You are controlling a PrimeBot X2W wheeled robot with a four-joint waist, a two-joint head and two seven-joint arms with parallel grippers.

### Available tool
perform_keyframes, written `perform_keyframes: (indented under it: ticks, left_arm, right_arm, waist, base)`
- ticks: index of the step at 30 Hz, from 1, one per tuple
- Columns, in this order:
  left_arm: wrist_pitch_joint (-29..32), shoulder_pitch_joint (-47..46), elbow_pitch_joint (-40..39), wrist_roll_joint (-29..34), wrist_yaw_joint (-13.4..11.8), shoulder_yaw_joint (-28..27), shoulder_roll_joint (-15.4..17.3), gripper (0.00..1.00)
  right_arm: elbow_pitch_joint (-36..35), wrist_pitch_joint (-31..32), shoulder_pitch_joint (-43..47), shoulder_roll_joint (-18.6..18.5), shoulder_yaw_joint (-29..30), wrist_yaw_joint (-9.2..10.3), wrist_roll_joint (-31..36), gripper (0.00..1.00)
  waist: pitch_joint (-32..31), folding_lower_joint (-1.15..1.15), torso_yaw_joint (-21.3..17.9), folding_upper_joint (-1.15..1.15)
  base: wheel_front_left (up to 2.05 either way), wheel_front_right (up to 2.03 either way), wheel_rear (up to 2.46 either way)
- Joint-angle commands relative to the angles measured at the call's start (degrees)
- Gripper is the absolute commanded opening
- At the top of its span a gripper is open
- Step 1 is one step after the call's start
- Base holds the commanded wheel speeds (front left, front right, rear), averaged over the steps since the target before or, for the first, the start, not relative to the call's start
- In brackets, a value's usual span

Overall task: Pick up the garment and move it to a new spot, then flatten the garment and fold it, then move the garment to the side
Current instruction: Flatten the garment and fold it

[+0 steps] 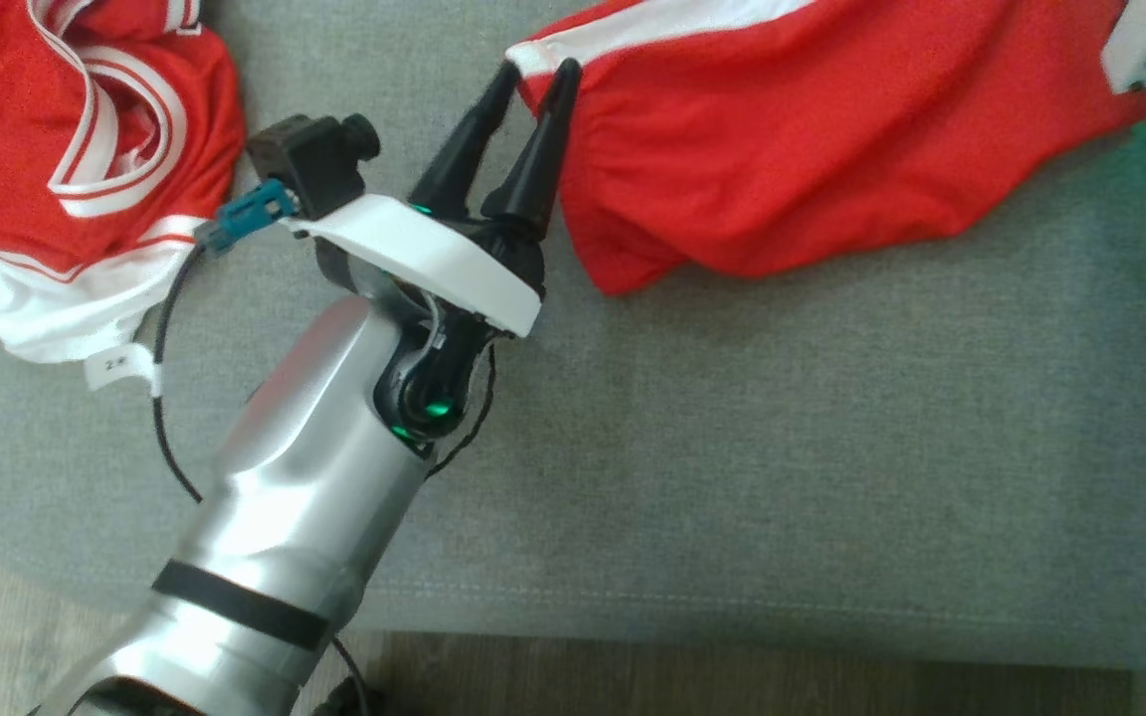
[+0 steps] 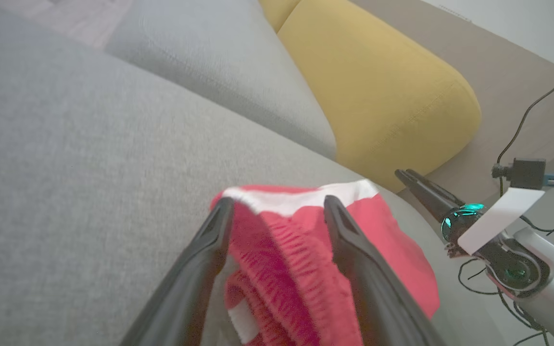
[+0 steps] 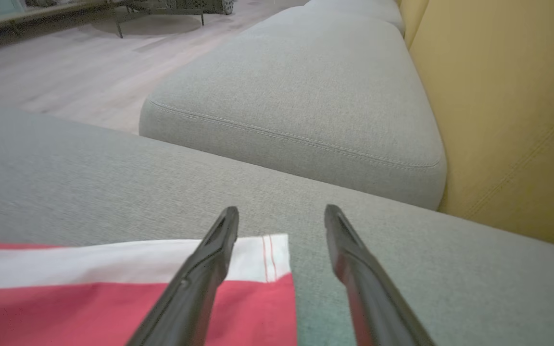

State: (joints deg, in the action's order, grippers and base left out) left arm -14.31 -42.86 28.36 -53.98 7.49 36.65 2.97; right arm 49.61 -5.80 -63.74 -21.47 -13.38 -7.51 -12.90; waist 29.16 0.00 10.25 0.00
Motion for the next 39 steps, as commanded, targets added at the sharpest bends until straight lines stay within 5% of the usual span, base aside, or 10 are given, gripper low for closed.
perform_keyframes:
  ticks: [1,7,11,16,23,24,27,39]
  left_arm:
    - [-0.7,0.1,-2.4,2.8,0.0,-3.4,1.1,1.00]
    - [-0.7,6.4,-9.5,17.7,-2.6,-11.1,1.0,1.00]
    - [-0.7,13.7,-17.7,29.6,-6.6,-14.7,0.5,1.00]
    - [-0.7,22.0,-24.1,35.8,-10.4,-16.5,0.0,1.00]
    - [-0.7,28.6,-27.6,37.8,-12.7,-13.9,-0.1,1.00]
    - [-0.7,29.0,-27.7,38.0,-12.8,-13.5,-0.1,1.00]
    - [-0.7,30.1,-27.9,38.3,-12.9,-12.6,-0.1,1.00]
    - [-0.7,33.9,-27.7,40.6,-12.4,-15.6,-0.1,1.00]
  right_arm:
    - [-0.9,0.6,1.1,1.3,-1.2,0.02,-3.5,1.00]
    - [-0.1,5.7,4.9,-0.6,-5.6,0.02,-12.2,1.00]
    - [1.2,7.0,6.6,-2.9,-6.9,0.02,-15.5,1.00]
    - [5.5,7.7,7.1,-4.7,-7.1,0.02,-17.0,1.00]
    - [12.6,12.3,7.8,-4.9,-8.0,0.02,-18.3,1.00]
    - [13.4,13.1,7.9,-4.6,-8.2,0.02,-18.5,0.90]
    - [14.4,15.6,8.4,-3.0,-9.2,0.02,-19.8,0.00]
    - [12.8,10.2,10.6,-3.7,-11.1,0.02,-22.8,0.00]
  waist:
    - [-1.4,0.00,-0.4,0.00]
    - [-3.4,0.00,-0.8,0.00]
    - [-4.3,0.00,0.5,0.00]
    - [-5.2,0.00,3.5,0.00]
    - [-6.3,0.00,6.6,0.00]
    - [-6.4,0.00,6.7,0.00]
    - [-6.8,0.00,6.8,0.00]
    - [-10.4,0.00,-0.2,0.00]
  base:
    - [0.00,0.00,0.00]
    - [0.00,0.00,0.00]
    - [0.00,0.00,0.00]
    - [0.00,0.00,0.00]
    - [0.00,0.00,0.00]
    - [0.00,0.00,0.00]
    - [0.00,0.00,0.00]
    - [0.00,0.00,0.00]
